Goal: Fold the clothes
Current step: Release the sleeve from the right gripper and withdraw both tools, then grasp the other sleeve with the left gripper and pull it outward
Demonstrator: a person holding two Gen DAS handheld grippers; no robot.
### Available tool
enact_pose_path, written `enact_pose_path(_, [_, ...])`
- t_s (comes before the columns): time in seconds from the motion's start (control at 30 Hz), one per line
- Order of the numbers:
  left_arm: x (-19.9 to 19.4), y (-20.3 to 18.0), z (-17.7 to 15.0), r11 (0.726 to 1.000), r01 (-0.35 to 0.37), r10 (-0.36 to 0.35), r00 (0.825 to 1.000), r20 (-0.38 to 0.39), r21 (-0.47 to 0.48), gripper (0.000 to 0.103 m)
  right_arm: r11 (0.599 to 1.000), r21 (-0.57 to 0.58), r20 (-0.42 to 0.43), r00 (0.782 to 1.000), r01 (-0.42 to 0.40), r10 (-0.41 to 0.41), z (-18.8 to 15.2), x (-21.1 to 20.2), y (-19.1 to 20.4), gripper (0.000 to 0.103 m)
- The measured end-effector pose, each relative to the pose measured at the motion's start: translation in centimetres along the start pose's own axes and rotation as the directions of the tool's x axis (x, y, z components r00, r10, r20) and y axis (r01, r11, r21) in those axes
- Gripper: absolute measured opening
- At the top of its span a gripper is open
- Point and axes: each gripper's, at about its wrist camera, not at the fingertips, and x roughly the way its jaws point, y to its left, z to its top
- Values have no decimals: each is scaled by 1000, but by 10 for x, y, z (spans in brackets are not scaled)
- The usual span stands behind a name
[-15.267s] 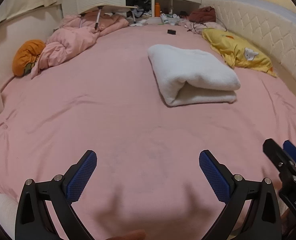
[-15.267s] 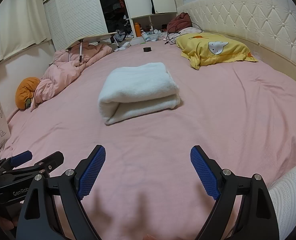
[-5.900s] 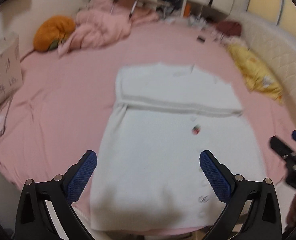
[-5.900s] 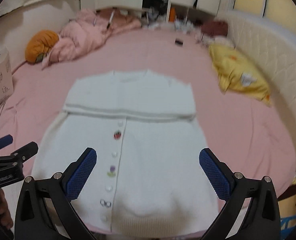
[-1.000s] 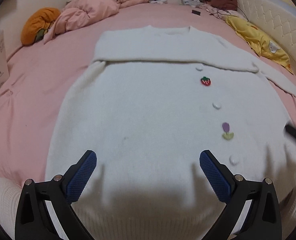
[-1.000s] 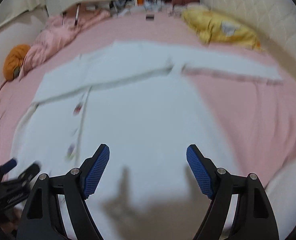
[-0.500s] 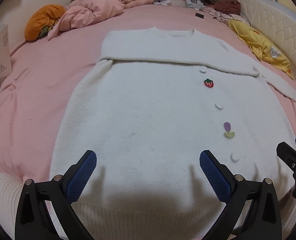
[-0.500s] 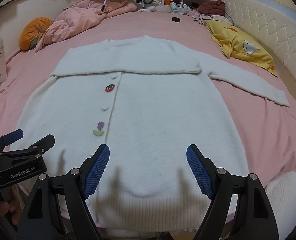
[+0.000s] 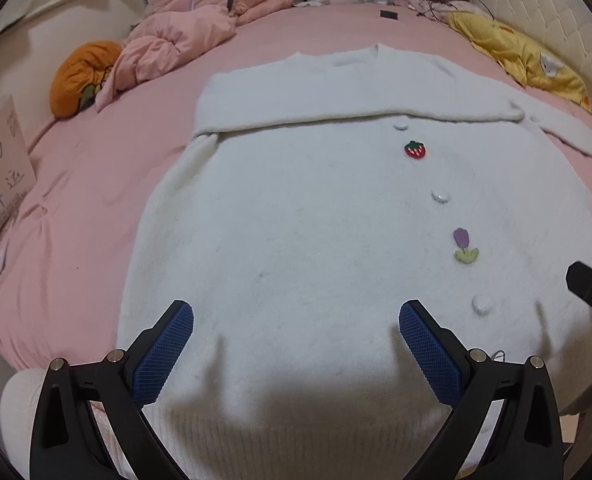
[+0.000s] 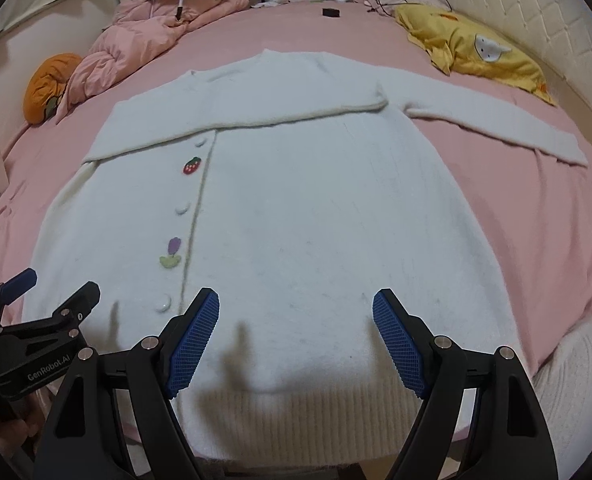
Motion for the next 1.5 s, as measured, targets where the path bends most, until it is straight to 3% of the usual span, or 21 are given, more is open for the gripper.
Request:
enact_pose_path(0.3, [4,-12,10,996,-50,51,999,-17,68,103,998,49,5,1000,-27,26,4,7,-17,79])
enact_pose_path(0.43, [6,-33,34,982,-104,101,995,29,156,103,997,69,32,999,-40,38,9,4,-31,79])
enact_pose_path(0.57, [14,-73,71,928,-195,161,978,132,317,103,993,105,107,994,-44,33,17,-5,-52,79])
enact_pose_path(0.7, [34,-132,114,836,-262,157,956,247,482,103,987,146,156,987,-67,44,21,-7,-68,79])
enact_pose_path(0.77, [49,-161,134,807,-234,118,963,241,543,103,983,166,157,986,-84,58,22,-3,-73,79])
enact_pose_path(0.87, [76,-203,159,780,-136,26,982,187,611,103,975,193,141,986,-114,87,25,5,-80,79])
enact_pose_path(1.0, [111,-254,182,734,-107,-1,987,158,671,103,958,244,126,984,-153,125,29,15,-93,79])
enact_pose_path(1.13, [133,-277,210,750,-43,-30,995,99,660,103,937,296,112,981,-187,161,32,23,-105,79])
enact_pose_path(1.27, [139,-269,229,786,116,-135,991,-14,607,102,915,341,89,976,-217,198,34,32,-113,79])
enact_pose_path(1.33, [141,-263,238,796,199,-194,978,-71,571,80,905,359,82,973,-229,214,35,35,-116,79])
enact_pose_path(1.37, [141,-260,240,798,253,-233,967,-106,547,56,902,364,81,973,-233,218,35,36,-117,79])
enact_pose_path(1.43, [138,-257,236,794,287,-264,957,-122,535,43,899,369,80,972,-236,222,35,38,-118,79])
enact_pose_path(1.47, [135,-256,234,793,293,-271,955,-122,535,29,898,371,79,971,-237,224,35,39,-118,79])
enact_pose_path(1.5, [131,-253,236,794,329,-305,943,-132,511,21,896,374,78,971,-239,226,35,39,-118,79])
